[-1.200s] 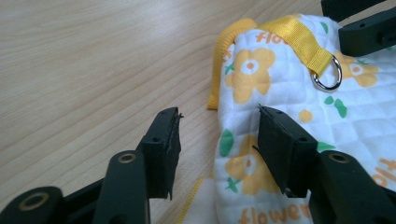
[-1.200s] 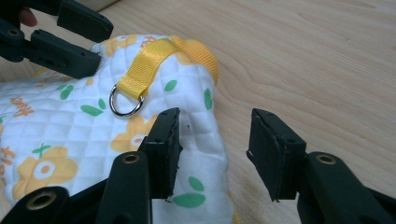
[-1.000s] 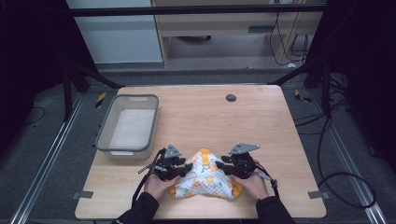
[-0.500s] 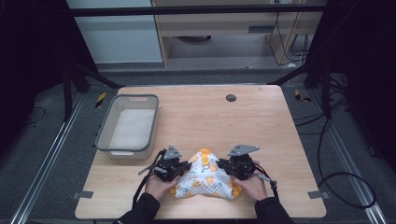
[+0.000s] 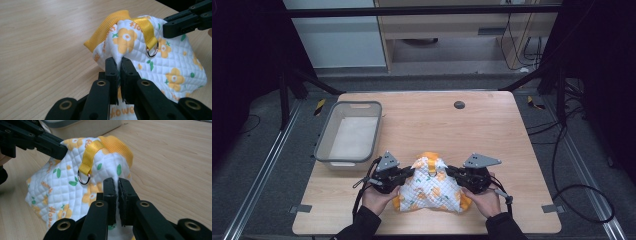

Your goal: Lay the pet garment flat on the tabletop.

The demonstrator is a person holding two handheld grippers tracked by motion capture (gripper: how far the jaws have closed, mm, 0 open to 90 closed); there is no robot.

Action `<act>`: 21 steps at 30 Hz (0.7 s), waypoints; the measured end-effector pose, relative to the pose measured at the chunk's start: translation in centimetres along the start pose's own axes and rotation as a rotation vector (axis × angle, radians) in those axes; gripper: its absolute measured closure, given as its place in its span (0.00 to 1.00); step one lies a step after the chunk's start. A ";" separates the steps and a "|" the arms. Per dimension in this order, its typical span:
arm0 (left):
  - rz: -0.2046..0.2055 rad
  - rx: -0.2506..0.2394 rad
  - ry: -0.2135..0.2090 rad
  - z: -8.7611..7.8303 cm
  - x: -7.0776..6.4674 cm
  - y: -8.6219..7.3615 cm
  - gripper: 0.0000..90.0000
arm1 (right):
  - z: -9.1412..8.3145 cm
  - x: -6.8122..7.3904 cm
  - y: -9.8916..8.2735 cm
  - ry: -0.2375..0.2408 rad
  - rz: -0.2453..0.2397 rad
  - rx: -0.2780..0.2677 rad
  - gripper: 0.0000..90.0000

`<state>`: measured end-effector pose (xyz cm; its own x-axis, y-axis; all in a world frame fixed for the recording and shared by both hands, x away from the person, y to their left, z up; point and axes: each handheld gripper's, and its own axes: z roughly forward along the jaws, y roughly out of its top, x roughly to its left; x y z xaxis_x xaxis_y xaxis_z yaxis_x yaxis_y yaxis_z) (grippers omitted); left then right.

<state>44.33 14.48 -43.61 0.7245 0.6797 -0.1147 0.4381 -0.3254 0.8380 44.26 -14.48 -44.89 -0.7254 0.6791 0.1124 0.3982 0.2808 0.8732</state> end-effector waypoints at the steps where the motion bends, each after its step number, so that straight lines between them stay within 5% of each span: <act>1: 0.000 -0.011 -0.002 -0.2 -0.2 0.1 0.95 | -0.3 0.1 0.1 0.001 -0.001 -0.010 0.95; 14: 0.064 -0.110 0.004 -2.9 -1.5 3.0 0.95 | -3.2 1.1 2.4 -0.017 -0.042 -0.122 0.95; 19: 0.074 -0.136 0.043 -2.7 -0.6 5.3 0.95 | -3.2 0.6 4.4 -0.044 -0.045 -0.143 0.95; 21: 0.055 -0.148 0.079 -1.6 0.4 6.5 0.94 | -2.2 -0.5 5.8 -0.092 -0.035 -0.154 0.94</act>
<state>46.59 13.68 -37.34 0.6986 0.7149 -0.0287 0.3110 -0.2673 0.9121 45.68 -14.64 -38.82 -0.6800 0.7320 0.0431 0.2776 0.2026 0.9391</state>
